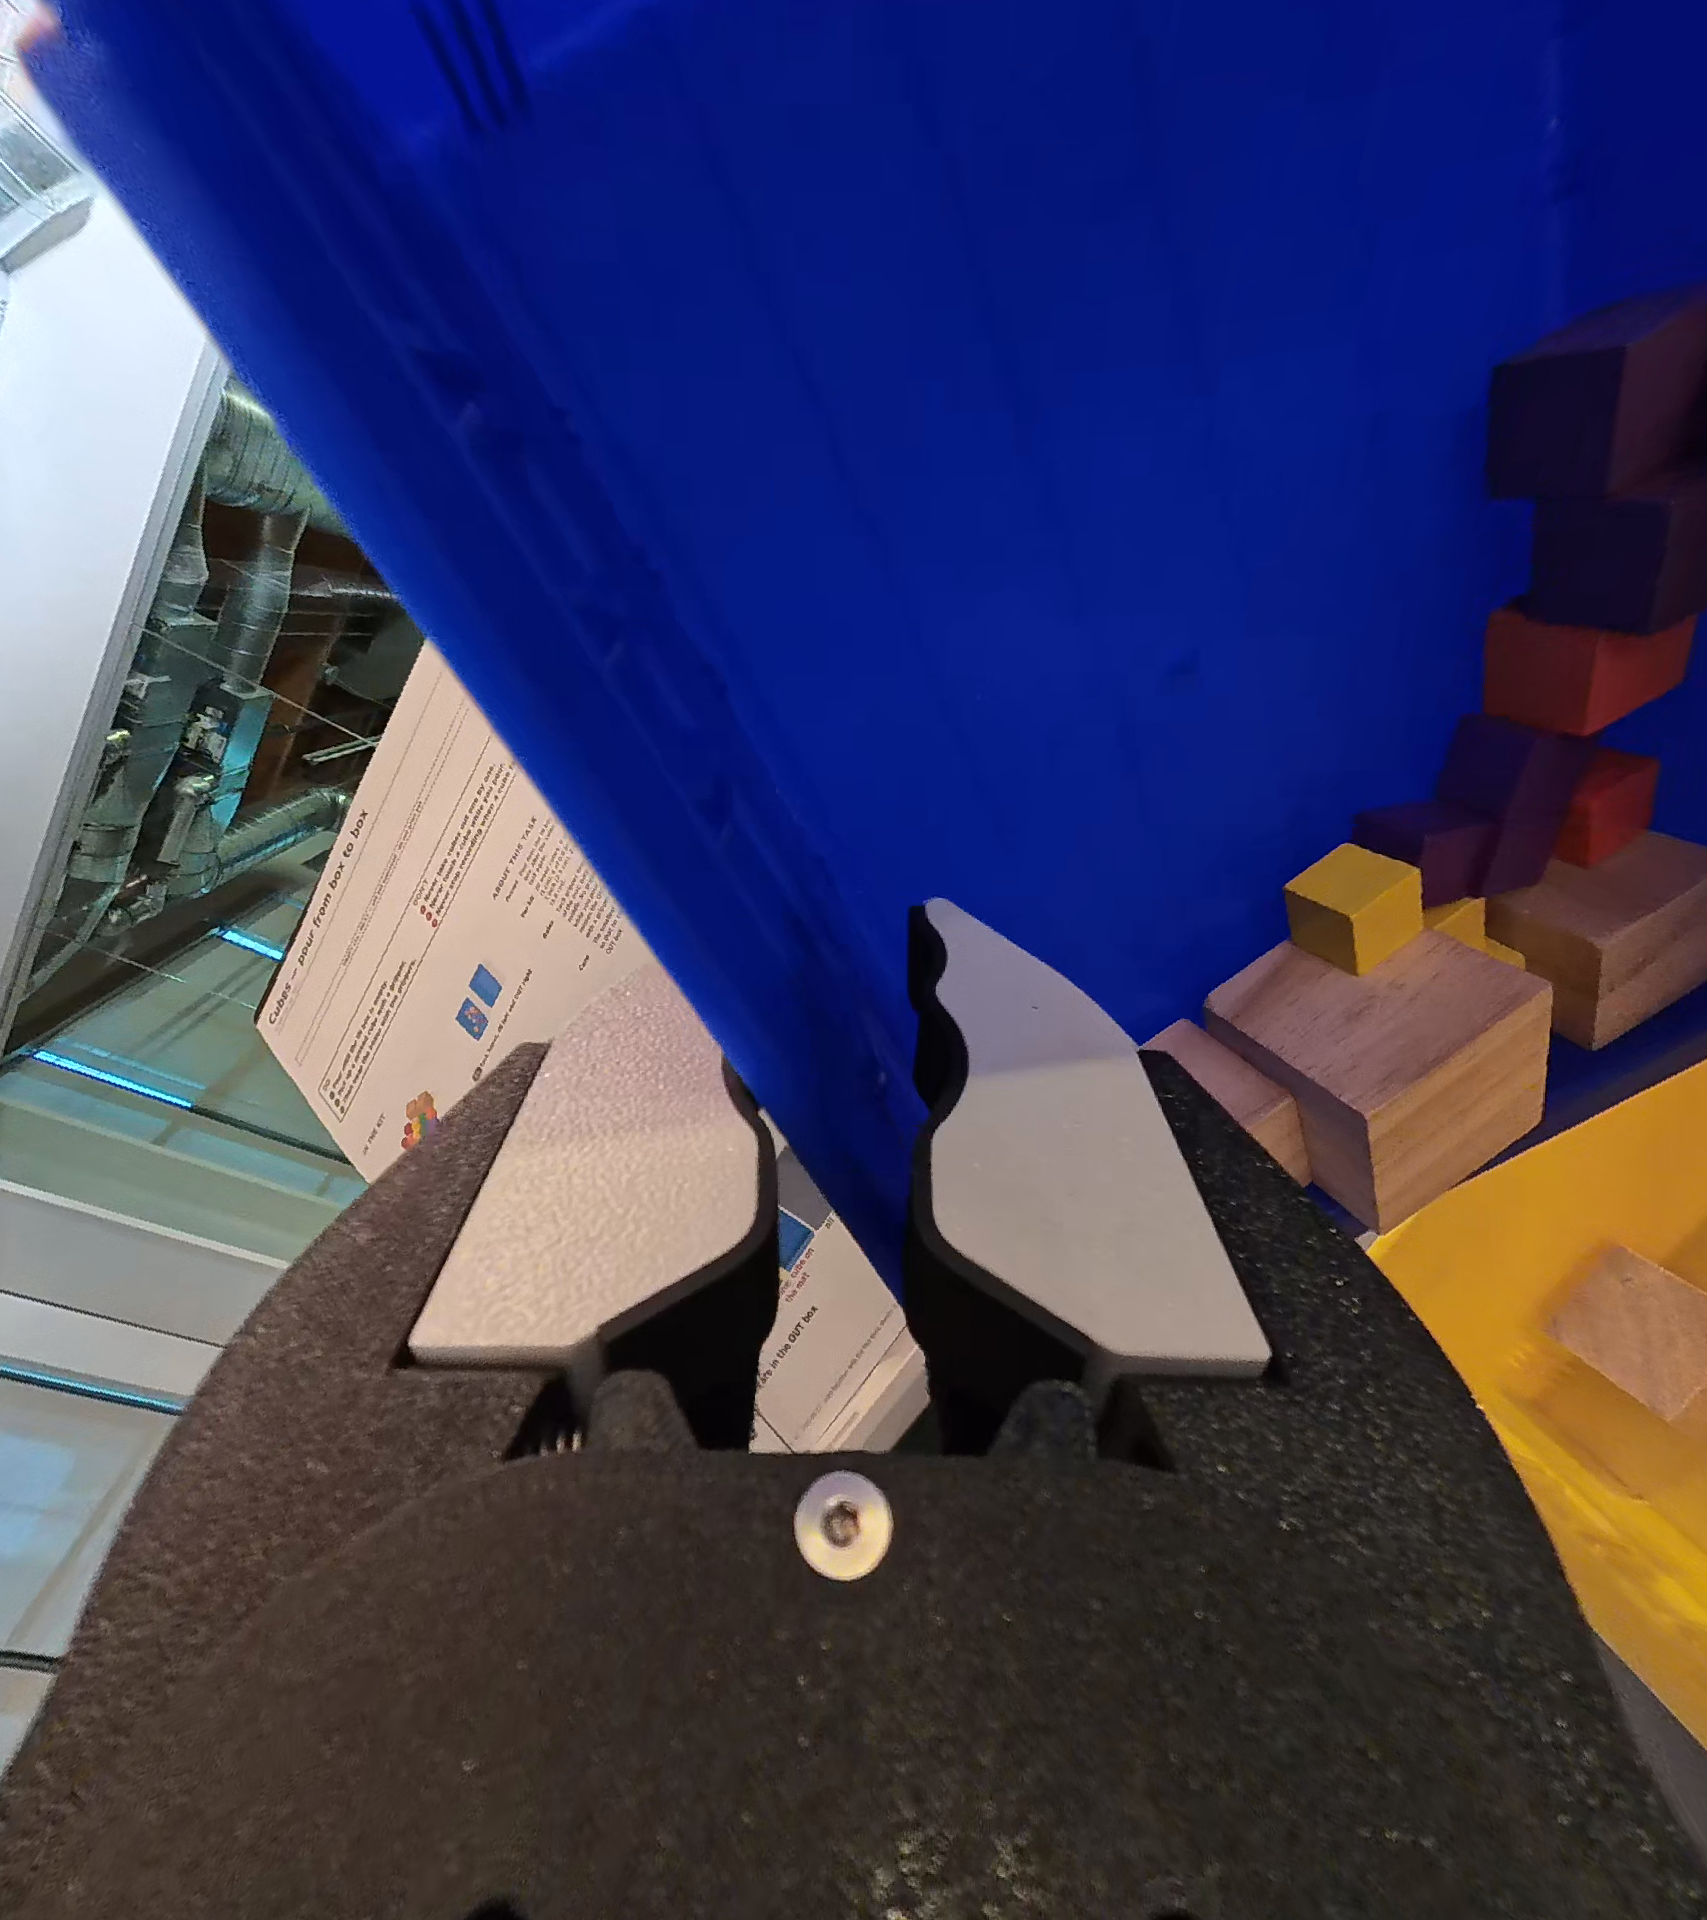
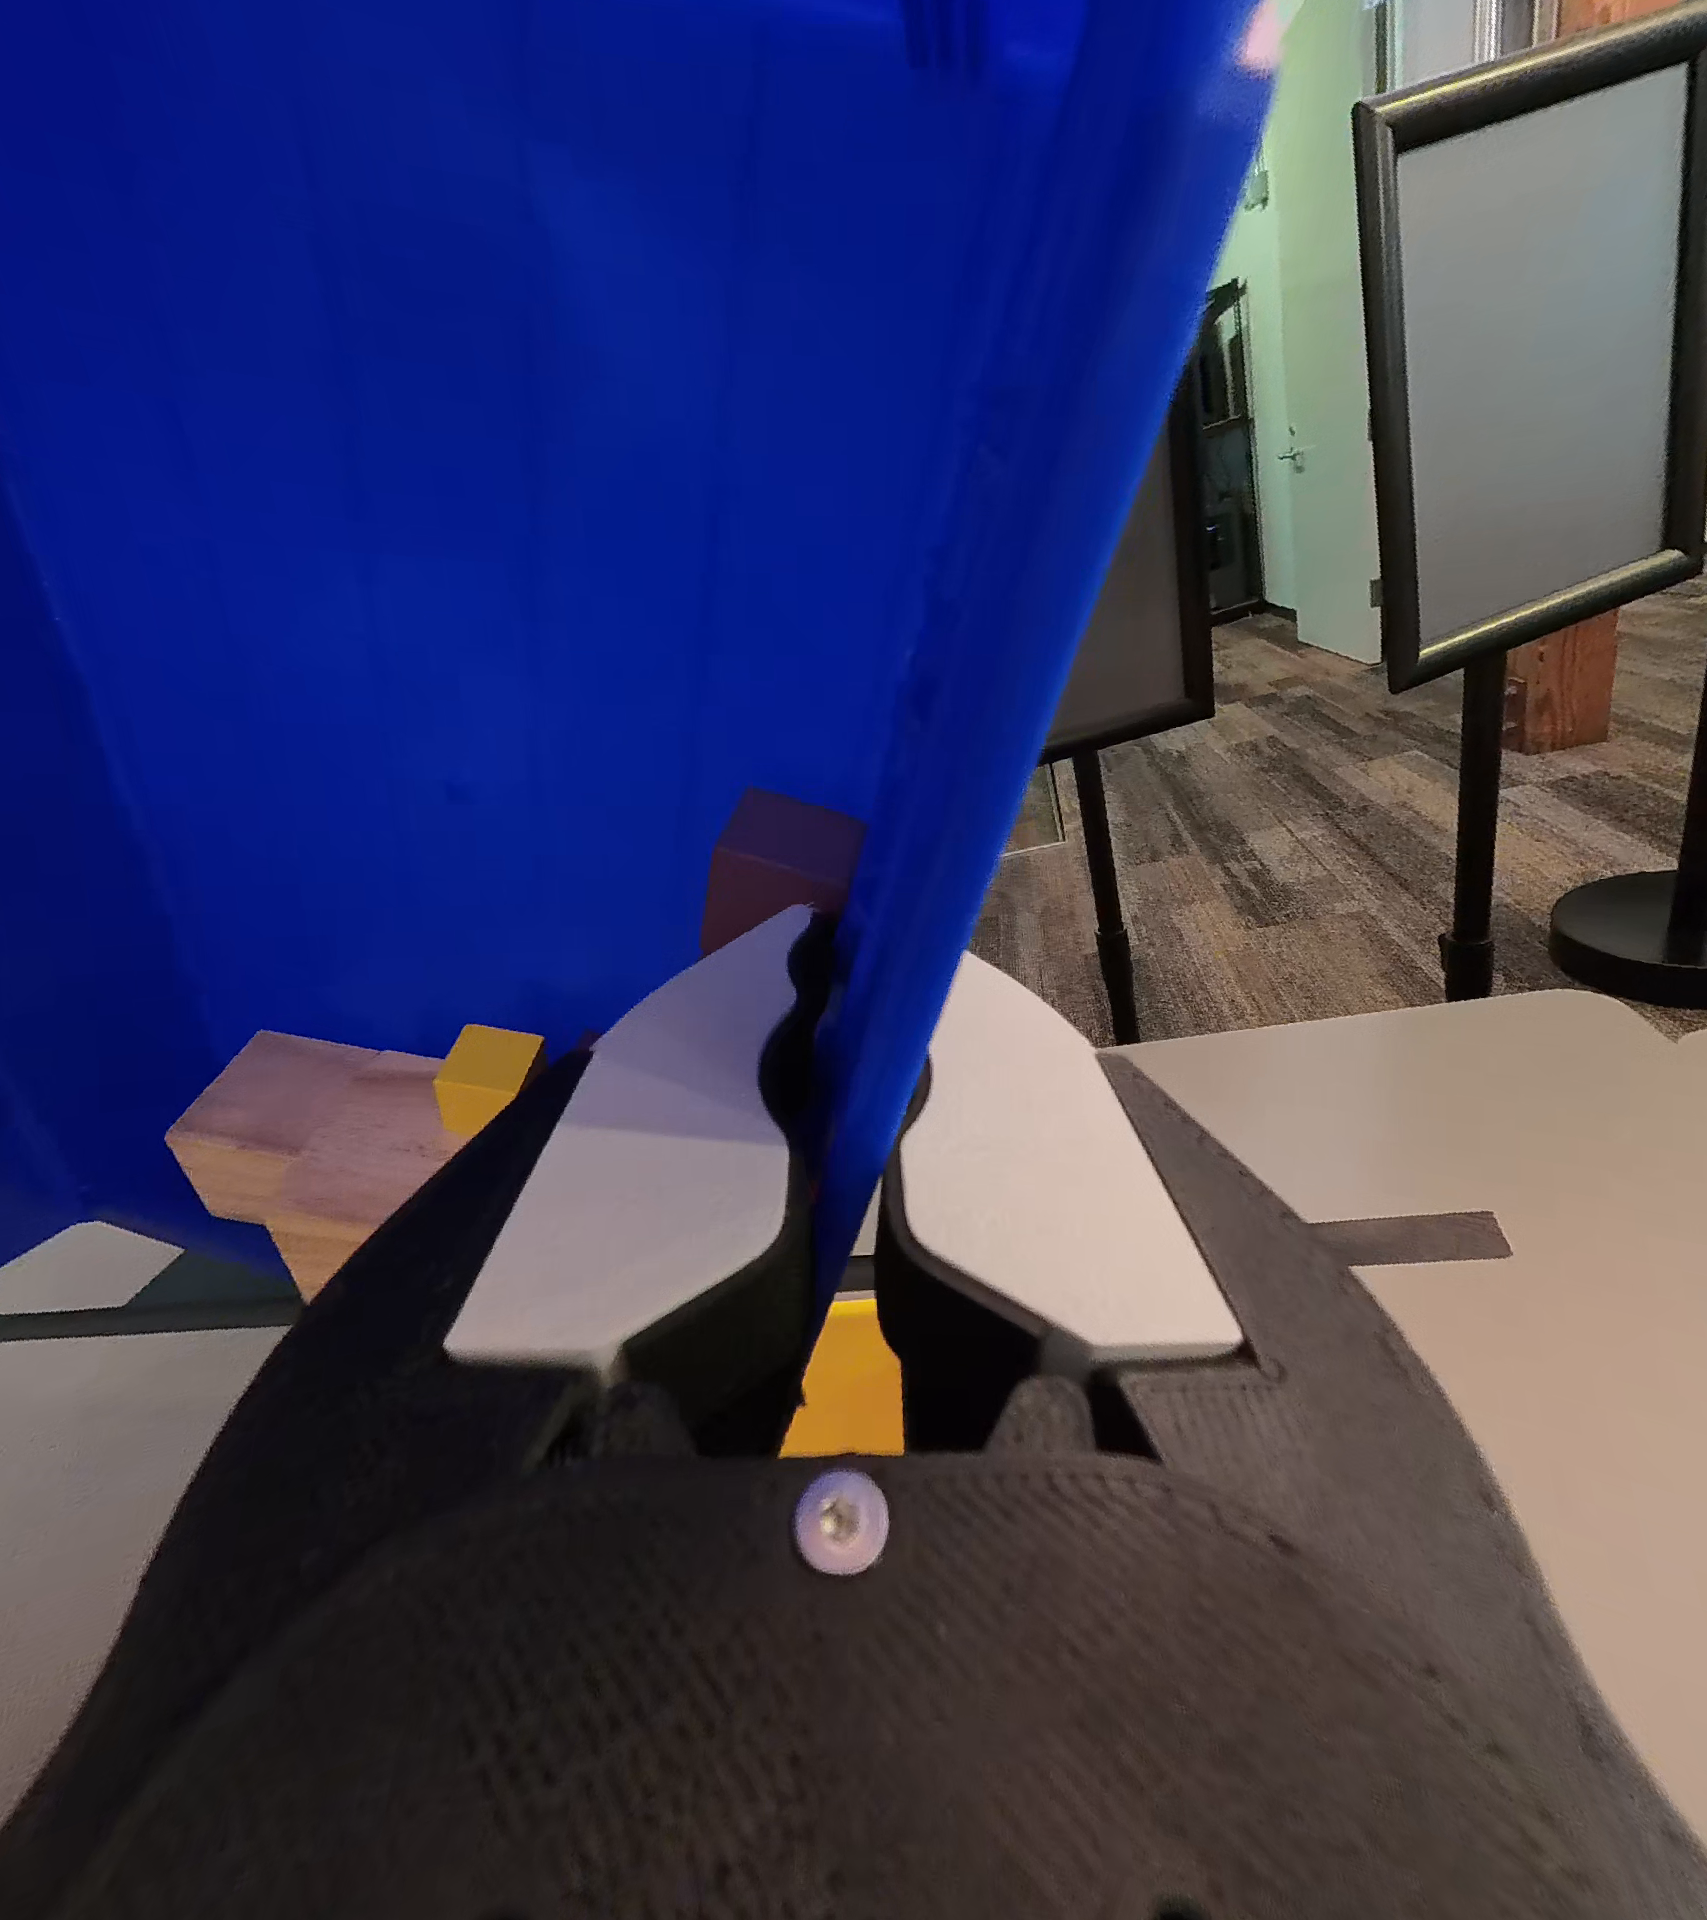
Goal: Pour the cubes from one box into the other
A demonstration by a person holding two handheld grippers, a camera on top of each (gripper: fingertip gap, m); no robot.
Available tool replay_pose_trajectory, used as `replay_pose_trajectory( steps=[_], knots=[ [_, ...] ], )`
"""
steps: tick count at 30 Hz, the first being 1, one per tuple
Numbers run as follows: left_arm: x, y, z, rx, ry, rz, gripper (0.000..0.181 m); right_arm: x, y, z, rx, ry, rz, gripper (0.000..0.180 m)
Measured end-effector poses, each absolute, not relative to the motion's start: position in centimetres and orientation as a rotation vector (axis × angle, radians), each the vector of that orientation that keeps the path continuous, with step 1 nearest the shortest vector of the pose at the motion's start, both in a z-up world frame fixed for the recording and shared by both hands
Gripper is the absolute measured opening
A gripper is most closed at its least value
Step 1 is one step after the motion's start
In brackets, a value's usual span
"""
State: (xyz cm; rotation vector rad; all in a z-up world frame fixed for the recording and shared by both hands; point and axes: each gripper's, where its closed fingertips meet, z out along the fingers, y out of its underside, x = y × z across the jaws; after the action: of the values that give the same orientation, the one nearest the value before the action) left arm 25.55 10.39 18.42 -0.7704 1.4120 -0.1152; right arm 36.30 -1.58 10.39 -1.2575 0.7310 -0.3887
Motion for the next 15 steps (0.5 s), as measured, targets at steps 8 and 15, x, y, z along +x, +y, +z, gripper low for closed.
replay_pose_trajectory(
  steps=[8, 15],
  knots=[
    [25.8, 11.1, 18.3, -0.772, 1.408, -0.152, 0.022, 36.1, -1.7, 10.7, -1.259, 0.708, -0.432, 0.006],
    [26.2, 11.5, 17.2, -0.811, 1.433, -0.166, 0.023, 36.4, -1.5, 10.4, -1.252, 0.739, -0.372, 0.005]
  ],
)
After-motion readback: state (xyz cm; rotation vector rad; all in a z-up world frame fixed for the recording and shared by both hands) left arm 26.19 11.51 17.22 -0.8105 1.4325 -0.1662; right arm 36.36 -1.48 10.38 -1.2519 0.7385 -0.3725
